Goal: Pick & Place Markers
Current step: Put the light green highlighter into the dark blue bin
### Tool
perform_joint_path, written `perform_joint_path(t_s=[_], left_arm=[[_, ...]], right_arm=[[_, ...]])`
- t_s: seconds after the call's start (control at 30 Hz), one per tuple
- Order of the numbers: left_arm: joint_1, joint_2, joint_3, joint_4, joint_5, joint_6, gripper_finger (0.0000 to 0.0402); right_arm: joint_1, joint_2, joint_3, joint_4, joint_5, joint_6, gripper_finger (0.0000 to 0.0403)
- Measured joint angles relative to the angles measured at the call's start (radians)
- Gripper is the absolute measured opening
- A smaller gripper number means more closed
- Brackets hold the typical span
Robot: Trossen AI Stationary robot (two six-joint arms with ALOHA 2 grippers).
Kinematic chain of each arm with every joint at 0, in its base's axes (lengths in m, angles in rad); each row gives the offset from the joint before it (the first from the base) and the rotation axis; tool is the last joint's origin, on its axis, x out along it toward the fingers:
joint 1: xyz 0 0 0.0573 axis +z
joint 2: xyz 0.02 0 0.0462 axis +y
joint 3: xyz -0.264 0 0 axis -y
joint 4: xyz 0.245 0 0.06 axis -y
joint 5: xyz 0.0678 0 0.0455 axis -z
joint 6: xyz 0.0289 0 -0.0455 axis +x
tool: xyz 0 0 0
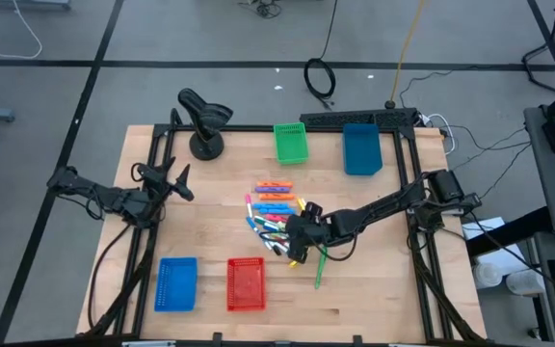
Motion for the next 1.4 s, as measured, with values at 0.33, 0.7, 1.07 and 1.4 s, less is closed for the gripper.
perform_joint_path(t_s=[0.33,0.7,1.07,1.4], left_arm=[[0.000,0.000,0.000,0.000,0.000,0.000,0.0251],[0.000,0.000,0.000,0.000,0.000,0.000,0.0251],[0.000,0.000,0.000,0.000,0.000,0.000,0.0251],[0.000,0.000,0.000,0.000,0.000,0.000,0.0251]], right_arm=[[-0.005,0.081,0.001,-0.006,-0.025,0.051,0.0258],[-0.007,0.046,-0.002,-0.035,-0.028,0.046,0.0232],[-0.007,0.045,-0.001,-0.028,-0.061,0.038,0.0148],[-0.009,0.044,0.000,-0.018,-0.078,0.019,0.0094]])
